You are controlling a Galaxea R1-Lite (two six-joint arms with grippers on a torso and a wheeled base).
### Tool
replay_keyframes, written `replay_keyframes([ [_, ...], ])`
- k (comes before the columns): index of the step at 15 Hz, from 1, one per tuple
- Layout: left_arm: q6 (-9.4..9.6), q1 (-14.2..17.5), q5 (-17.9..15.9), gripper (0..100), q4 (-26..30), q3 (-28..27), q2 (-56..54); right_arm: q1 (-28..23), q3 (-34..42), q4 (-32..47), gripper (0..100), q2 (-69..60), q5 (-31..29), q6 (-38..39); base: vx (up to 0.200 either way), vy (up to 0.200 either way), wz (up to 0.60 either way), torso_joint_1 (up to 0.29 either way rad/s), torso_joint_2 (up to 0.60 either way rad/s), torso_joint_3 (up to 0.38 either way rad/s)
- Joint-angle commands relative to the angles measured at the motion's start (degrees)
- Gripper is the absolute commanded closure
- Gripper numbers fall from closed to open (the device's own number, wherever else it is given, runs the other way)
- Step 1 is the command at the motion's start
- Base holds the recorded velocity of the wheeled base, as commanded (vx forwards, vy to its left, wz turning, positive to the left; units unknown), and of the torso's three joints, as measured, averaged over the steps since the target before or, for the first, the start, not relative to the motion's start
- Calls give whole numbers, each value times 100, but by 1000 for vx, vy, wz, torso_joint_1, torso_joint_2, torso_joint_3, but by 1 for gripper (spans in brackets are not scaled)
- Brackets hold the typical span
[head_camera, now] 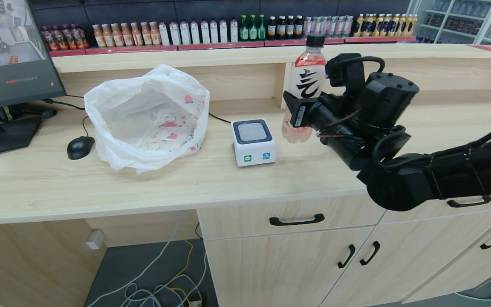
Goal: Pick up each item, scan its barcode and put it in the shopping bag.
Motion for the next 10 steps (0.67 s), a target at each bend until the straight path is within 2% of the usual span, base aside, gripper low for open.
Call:
replay_keyframes([
  [1, -1, 0, 0, 0, 0, 0, -2, 79, 582, -66, 100, -560, -22, 11, 0, 0, 0, 0, 0, 0],
  [5, -1, 0, 0, 0, 0, 0, -2, 158, 1698, -514, 100, -1316, -66, -6, 0, 0, 0, 0, 0, 0],
  [8, -1, 0, 0, 0, 0, 0, -2, 167, 2313, -514, 100, -1957, -66, -6, 0, 0, 0, 0, 0, 0],
  [10, -1, -9, 0, 0, 0, 0, -2, 369, 2788, -514, 100, -2458, -92, -15, 0, 0, 0, 0, 0, 0],
])
